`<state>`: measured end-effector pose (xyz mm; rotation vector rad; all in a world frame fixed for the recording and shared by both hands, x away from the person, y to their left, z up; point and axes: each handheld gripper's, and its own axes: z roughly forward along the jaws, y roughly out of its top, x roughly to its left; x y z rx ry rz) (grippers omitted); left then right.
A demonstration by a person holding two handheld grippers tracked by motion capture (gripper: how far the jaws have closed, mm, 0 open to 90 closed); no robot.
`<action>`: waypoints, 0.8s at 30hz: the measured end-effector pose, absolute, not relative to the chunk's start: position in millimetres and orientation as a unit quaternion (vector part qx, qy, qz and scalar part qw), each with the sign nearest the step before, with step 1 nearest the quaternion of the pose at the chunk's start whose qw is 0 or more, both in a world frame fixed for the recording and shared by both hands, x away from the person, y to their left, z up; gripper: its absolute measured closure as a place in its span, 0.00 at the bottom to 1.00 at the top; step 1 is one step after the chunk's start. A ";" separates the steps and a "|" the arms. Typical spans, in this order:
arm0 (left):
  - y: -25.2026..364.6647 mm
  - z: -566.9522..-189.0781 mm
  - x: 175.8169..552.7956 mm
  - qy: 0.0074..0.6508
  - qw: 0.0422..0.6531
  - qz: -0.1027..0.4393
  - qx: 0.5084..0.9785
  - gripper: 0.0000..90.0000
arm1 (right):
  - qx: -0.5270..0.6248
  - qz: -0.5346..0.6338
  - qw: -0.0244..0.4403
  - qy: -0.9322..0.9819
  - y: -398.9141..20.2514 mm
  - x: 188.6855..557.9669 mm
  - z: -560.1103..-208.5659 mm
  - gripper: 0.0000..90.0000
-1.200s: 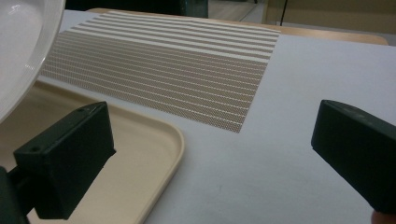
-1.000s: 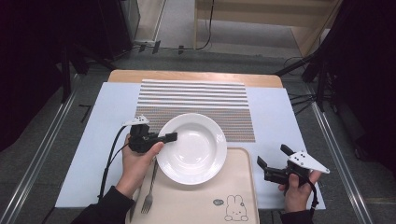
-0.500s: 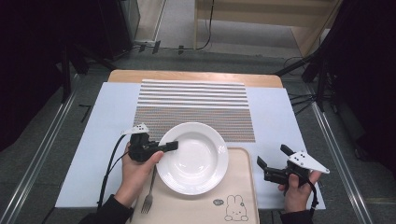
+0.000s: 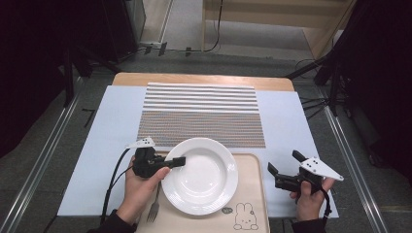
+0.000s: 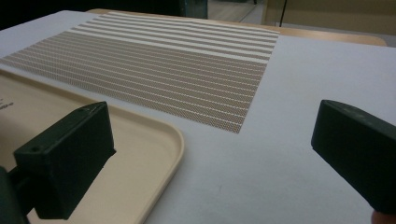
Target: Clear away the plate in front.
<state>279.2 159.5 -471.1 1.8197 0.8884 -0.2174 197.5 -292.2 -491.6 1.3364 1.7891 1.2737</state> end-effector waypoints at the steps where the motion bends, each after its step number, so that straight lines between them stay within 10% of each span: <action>1: 159.6 -471.7 277.9 0.371 0.524 -0.093 0.761 0.90 | 0.499 0.475 0.282 0.668 -292.1 197.5 -491.6 0.00; 24: 152.8 -484.7 263.0 0.369 0.485 -0.149 0.779 0.89 | 0.497 0.475 0.283 0.668 -291.8 197.5 -491.2 0.00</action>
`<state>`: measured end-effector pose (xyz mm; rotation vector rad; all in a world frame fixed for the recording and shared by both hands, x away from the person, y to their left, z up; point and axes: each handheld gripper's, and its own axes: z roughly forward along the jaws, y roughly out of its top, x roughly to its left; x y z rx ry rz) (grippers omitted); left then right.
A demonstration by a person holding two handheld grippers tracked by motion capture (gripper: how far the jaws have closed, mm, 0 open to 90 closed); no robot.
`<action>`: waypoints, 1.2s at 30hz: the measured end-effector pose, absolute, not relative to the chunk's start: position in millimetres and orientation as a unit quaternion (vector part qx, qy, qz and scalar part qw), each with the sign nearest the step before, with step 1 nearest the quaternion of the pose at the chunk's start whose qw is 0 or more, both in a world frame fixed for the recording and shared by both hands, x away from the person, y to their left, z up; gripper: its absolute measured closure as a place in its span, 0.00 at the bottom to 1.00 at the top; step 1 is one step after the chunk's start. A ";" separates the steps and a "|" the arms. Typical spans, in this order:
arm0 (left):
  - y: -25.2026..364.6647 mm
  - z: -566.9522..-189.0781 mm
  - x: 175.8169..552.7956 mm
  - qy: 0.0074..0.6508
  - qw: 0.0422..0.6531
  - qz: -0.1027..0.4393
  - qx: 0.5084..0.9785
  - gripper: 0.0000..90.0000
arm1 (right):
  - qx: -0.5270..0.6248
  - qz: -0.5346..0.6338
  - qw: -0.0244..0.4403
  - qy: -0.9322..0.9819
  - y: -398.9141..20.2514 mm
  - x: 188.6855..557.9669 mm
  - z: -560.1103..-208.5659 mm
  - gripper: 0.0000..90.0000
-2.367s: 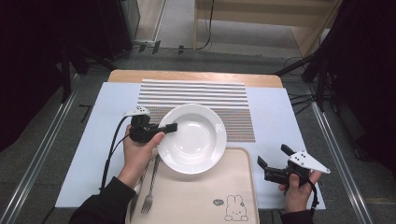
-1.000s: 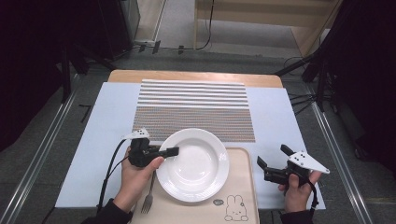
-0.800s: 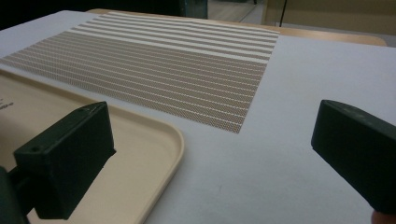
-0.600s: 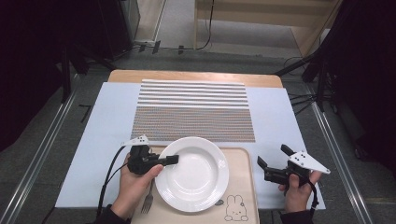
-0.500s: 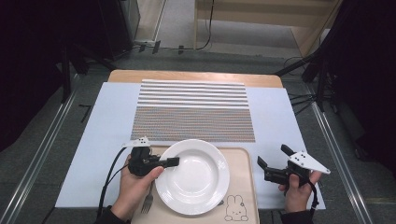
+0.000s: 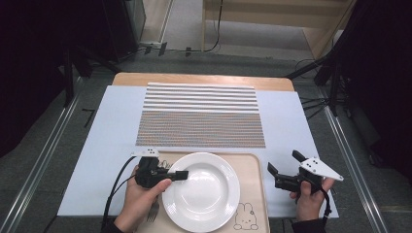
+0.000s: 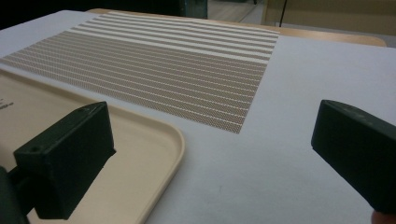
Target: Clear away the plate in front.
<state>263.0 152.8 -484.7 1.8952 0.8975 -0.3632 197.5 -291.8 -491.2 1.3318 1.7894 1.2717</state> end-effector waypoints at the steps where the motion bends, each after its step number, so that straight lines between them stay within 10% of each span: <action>1: 152.1 -485.8 262.9 0.368 0.482 -0.151 0.781 0.89 | 0.498 0.475 0.283 0.668 -291.7 197.3 -491.2 0.00; 36: 139.8 -486.5 272.3 0.380 0.361 0.003 0.852 0.60 | 0.499 0.472 0.279 0.671 -290.2 198.7 -492.5 0.00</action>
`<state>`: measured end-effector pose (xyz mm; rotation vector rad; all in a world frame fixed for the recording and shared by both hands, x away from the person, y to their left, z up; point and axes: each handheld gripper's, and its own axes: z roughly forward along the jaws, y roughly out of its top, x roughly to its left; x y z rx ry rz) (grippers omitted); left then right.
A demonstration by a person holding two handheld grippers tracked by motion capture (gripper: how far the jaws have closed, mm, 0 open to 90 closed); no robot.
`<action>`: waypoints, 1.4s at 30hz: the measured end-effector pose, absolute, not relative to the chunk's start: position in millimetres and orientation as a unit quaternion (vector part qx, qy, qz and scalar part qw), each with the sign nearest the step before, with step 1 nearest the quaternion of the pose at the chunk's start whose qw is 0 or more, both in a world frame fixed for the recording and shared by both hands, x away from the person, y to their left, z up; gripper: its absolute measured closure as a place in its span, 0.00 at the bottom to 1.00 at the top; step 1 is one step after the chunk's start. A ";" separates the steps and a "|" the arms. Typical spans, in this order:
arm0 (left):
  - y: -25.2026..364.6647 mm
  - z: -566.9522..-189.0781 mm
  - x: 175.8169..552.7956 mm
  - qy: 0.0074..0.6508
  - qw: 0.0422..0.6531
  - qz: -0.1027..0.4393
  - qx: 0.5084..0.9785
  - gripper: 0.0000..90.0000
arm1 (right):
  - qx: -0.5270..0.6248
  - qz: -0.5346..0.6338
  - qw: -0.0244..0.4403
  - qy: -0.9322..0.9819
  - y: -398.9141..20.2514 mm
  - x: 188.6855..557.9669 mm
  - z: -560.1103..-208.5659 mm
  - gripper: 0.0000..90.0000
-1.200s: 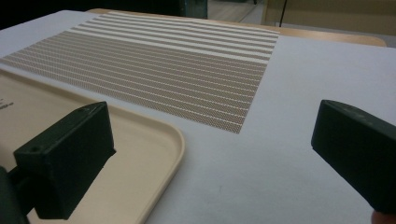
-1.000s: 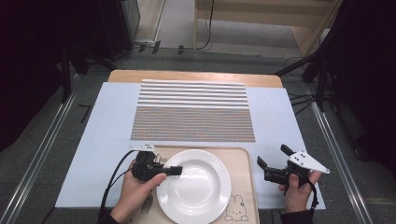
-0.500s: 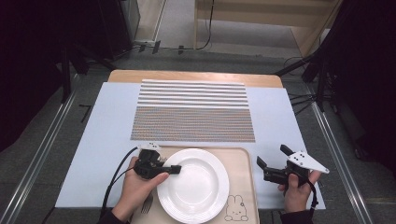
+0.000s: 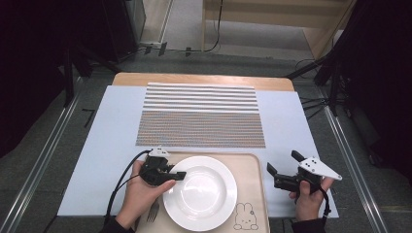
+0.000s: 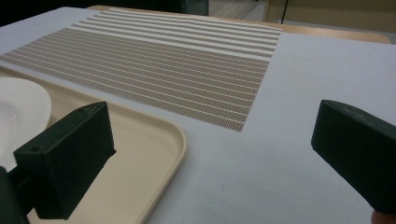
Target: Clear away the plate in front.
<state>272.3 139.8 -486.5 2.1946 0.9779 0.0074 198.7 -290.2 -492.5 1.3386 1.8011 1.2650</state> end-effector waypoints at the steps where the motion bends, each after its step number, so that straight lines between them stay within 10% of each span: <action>1: 140.1 -484.8 272.3 0.380 0.361 0.011 0.851 0.58 | 0.499 0.472 0.278 0.671 -290.1 198.8 -492.6 0.00; 26: 142.2 -486.9 266.1 0.369 0.375 0.007 0.851 0.66 | 0.500 0.471 0.278 0.671 -290.1 199.2 -493.0 0.00; 42: 150.1 -478.2 265.5 0.357 0.430 0.016 0.829 0.26 | 0.500 0.471 0.279 0.671 -290.7 199.2 -493.1 0.00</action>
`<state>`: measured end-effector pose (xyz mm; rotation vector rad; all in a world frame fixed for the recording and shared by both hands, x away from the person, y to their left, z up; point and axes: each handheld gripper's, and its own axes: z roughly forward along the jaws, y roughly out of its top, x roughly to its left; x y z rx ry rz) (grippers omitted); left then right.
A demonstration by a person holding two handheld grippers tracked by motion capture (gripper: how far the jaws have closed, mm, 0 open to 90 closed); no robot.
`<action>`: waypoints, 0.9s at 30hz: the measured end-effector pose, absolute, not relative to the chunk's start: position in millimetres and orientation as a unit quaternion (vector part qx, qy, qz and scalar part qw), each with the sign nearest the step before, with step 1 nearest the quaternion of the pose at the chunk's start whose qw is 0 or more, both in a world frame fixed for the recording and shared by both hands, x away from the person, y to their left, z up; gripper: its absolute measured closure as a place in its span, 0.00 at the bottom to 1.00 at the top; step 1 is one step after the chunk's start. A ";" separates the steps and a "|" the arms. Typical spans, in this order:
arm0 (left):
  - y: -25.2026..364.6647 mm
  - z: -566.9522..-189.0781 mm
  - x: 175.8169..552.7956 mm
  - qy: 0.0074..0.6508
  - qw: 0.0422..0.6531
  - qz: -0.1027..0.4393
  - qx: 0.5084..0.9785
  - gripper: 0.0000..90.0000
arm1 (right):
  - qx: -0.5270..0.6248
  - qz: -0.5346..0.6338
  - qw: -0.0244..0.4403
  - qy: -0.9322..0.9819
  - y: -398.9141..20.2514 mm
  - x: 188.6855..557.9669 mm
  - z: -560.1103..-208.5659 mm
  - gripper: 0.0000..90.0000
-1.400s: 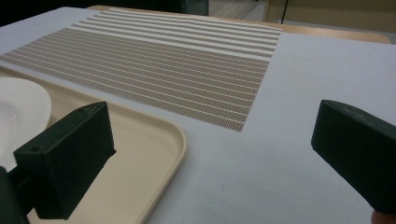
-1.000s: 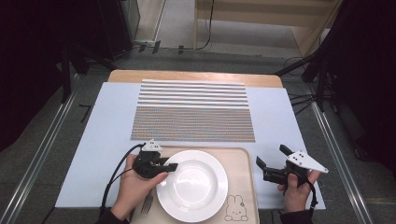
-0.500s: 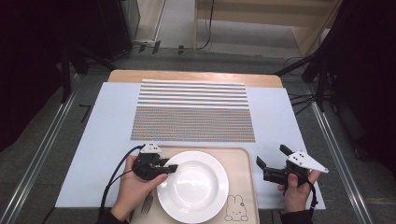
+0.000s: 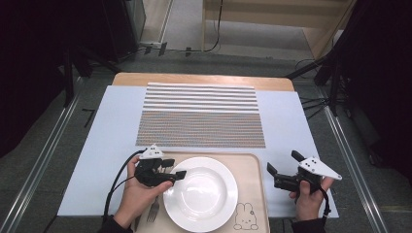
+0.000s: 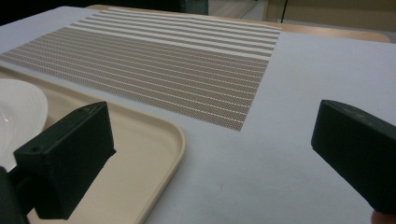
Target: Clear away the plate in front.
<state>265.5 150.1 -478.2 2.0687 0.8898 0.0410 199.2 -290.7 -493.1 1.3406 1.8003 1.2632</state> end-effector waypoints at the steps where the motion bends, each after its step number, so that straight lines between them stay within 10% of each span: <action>1: 150.9 -477.4 265.4 0.354 0.437 0.015 0.827 0.18 | 0.500 0.471 0.279 0.671 -290.7 199.3 -493.1 0.00; 4: 154.5 -475.3 264.2 0.340 0.459 0.020 0.820 0.00 | 0.499 0.471 0.279 0.672 -290.7 199.2 -493.0 0.00; 27: 194.7 -458.3 259.6 0.325 0.525 0.104 0.780 0.00 | 0.501 0.472 0.280 0.670 -291.9 198.6 -492.6 0.00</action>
